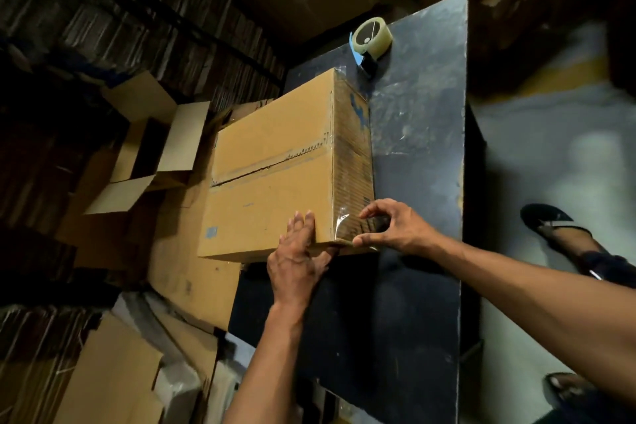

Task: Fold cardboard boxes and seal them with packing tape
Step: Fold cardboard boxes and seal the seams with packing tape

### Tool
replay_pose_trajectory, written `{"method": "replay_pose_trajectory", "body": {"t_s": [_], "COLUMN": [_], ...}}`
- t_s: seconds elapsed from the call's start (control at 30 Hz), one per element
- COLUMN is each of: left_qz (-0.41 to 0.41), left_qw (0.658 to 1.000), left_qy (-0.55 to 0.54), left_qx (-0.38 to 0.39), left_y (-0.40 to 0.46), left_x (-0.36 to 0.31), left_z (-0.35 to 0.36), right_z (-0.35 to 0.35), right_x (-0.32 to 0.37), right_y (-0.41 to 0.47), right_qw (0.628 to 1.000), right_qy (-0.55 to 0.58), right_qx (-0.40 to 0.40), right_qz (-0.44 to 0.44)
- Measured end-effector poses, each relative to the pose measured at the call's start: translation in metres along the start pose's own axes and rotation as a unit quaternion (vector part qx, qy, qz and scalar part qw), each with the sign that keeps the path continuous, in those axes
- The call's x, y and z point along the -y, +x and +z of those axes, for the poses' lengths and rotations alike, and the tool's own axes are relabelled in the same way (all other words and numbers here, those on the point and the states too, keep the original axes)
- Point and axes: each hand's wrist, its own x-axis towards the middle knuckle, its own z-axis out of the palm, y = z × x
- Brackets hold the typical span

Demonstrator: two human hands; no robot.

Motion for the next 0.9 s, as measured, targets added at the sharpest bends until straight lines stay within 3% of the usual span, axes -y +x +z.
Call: {"method": "replay_pose_trajectory", "body": {"t_s": [0.3, 0.4, 0.5, 0.67, 0.8, 0.9], "left_qz": [0.019, 0.035, 0.084, 0.133, 0.175, 0.150], "left_qw": [0.999, 0.998, 0.993, 0.980, 0.970, 0.974], "left_qy": [0.034, 0.054, 0.083, 0.137, 0.163, 0.166], "left_qx": [-0.003, 0.002, 0.015, -0.064, -0.052, -0.021], "left_y": [0.004, -0.003, -0.016, -0.018, -0.017, -0.017], "left_x": [0.002, -0.007, -0.017, -0.005, 0.004, 0.001], "left_z": [-0.003, -0.001, 0.016, 0.038, 0.036, 0.035], "right_z": [0.012, 0.003, -0.002, -0.007, -0.004, -0.003], "right_x": [0.014, 0.000, -0.006, -0.010, -0.011, -0.011], "right_y": [0.016, 0.016, 0.016, 0.018, 0.018, 0.019], "right_qw": [0.995, 0.997, 0.998, 0.998, 0.997, 0.996], "right_qy": [0.089, 0.033, -0.012, -0.027, -0.051, -0.065], "right_qx": [-0.015, -0.058, -0.048, -0.047, -0.049, -0.049], "right_qz": [0.045, 0.044, 0.036, 0.021, 0.018, 0.021]}}
